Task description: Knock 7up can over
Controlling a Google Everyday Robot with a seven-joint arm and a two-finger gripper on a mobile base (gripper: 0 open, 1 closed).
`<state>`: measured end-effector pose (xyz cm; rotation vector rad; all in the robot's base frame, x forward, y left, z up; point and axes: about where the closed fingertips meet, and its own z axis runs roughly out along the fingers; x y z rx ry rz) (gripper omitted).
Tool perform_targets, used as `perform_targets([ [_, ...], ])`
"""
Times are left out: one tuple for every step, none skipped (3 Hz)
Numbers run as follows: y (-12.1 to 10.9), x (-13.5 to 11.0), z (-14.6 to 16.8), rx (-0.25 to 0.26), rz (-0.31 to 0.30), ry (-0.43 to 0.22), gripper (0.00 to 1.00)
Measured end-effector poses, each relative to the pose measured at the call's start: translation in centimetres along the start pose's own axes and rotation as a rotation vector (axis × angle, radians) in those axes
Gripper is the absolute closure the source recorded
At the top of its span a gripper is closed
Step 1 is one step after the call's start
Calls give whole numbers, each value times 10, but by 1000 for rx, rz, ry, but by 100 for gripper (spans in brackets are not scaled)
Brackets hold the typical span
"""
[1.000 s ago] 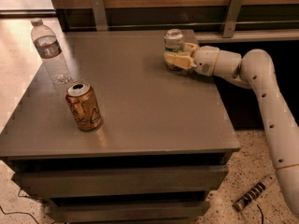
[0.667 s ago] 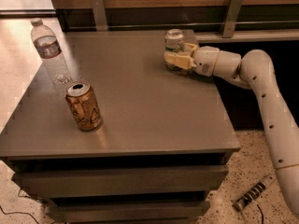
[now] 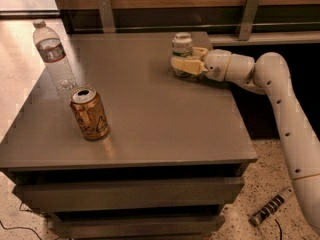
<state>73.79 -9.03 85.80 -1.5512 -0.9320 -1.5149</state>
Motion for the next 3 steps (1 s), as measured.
perform_targets([
  [-2, 0, 3, 5, 11, 0, 7],
  [-3, 0, 5, 9, 21, 0, 0],
  [-3, 0, 5, 9, 21, 0, 0],
])
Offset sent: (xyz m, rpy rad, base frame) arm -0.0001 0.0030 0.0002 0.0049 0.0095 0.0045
